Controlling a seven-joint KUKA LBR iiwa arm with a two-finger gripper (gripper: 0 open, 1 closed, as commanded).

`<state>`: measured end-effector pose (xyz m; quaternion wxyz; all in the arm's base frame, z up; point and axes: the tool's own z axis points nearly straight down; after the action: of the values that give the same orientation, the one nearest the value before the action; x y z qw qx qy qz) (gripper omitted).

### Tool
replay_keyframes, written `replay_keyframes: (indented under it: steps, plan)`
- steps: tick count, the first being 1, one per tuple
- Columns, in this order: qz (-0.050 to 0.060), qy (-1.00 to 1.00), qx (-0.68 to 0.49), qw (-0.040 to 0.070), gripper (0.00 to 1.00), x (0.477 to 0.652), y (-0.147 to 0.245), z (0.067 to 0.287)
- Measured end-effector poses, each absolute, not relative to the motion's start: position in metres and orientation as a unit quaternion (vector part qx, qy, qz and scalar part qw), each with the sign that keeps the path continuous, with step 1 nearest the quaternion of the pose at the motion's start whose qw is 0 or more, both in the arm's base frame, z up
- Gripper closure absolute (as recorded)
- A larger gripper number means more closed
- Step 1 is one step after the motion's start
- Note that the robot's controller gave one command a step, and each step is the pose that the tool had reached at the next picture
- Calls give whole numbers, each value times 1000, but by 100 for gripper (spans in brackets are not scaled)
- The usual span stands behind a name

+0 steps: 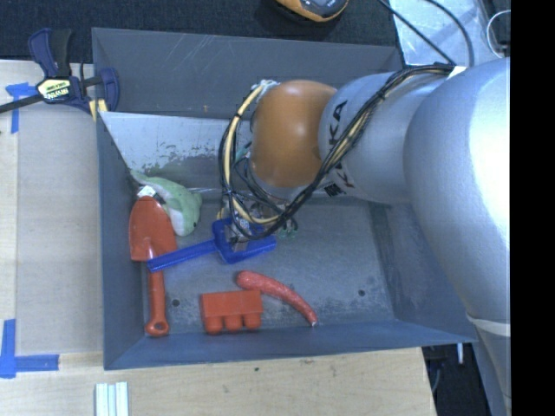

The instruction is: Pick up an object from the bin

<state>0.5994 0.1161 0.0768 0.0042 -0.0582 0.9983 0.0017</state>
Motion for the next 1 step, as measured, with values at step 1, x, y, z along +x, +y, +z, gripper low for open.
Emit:
replay_keyframes:
  steps: [1]
  plan:
    - [1,998,-58,1,100,598,116,93]
